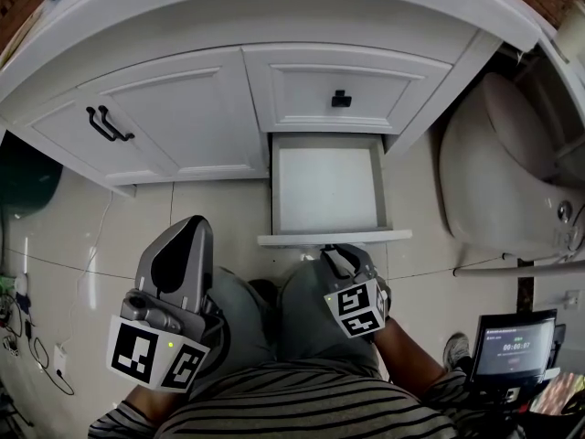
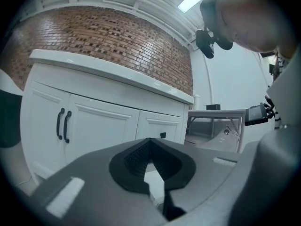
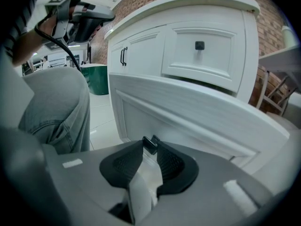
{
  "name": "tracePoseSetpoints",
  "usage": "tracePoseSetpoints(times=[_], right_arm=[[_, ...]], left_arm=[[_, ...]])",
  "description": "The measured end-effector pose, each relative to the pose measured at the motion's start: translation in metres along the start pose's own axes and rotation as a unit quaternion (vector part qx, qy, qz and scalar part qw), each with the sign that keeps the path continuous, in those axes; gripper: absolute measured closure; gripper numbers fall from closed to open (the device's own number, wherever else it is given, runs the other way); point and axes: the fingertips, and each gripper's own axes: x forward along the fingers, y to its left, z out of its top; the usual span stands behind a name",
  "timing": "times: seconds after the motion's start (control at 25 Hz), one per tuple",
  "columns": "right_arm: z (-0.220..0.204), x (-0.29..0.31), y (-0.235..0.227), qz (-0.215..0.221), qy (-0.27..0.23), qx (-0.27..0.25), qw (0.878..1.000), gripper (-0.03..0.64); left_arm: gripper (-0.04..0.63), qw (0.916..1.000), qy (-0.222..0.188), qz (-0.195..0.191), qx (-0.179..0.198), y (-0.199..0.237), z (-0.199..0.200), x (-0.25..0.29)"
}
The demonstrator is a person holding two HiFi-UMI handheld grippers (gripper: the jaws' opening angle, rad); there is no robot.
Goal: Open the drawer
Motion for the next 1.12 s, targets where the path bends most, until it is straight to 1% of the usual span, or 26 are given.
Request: tracePoseSetpoints(times=[0.24, 0.36, 0.48, 0.52, 0.56, 0.64, 0.72, 0.8, 0.92, 1.0, 1.04, 1.12], right_arm=[[-0.001, 0.000, -0.001, -0.009, 0.002, 0.005, 1.000, 0.518], [-0.005, -0.003, -0.001, -0.011, 0.009, 0.014, 1.000, 0.512], [0.000, -0.006, -0.007, -0.022, 0.025, 0.031, 0.999, 0.518], [0.004, -0.011, -0.011, -0.029, 0.034, 0.039, 0.998, 0.548], [0.010, -0.020, -0.014, -0.033, 0.042, 0.050, 0.997, 0.558], [0.025, -0.048, -0.014, -0.033, 0.057, 0.072, 0.995, 0.558], [0.052, -0.086, -0.011, -0.034, 0.061, 0.081, 0.994, 0.558], [0.095, -0.125, -0.012, -0.039, 0.053, 0.076, 0.995, 0.558], [0.164, -0.180, -0.019, -0.050, 0.023, 0.077, 0.996, 0.566], [0.207, -0.222, -0.026, -0.061, 0.001, 0.075, 0.995, 0.590], [0.228, -0.246, -0.030, -0.066, -0.011, 0.073, 0.995, 0.615], [0.269, -0.295, -0.036, -0.071, -0.035, 0.070, 0.994, 0.615]], left_arm=[[0.581, 0.9999, 0.005, -0.003, -0.014, 0.015, -0.005, 0.010], [0.583, 0.9997, 0.015, -0.007, -0.020, 0.023, -0.010, 0.018], [0.583, 0.9989, 0.034, -0.009, -0.033, 0.036, -0.007, 0.032], [0.582, 0.9983, 0.043, -0.008, -0.039, 0.039, -0.003, 0.037], [0.582, 0.9977, 0.052, -0.008, -0.043, 0.040, 0.003, 0.041], [0.582, 0.9960, 0.075, -0.008, -0.048, 0.039, 0.020, 0.043], [0.582, 0.9938, 0.097, -0.009, -0.052, 0.035, 0.045, 0.037], [0.581, 0.9929, 0.107, -0.007, -0.051, 0.030, 0.079, 0.028], [0.581, 0.9926, 0.112, 0.000, -0.048, 0.020, 0.136, 0.009], [0.581, 0.9921, 0.117, 0.002, -0.045, 0.007, 0.174, -0.008], [0.581, 0.9919, 0.120, 0.003, -0.041, -0.001, 0.194, -0.018], [0.581, 0.9917, 0.124, 0.008, -0.033, -0.020, 0.234, -0.039]])
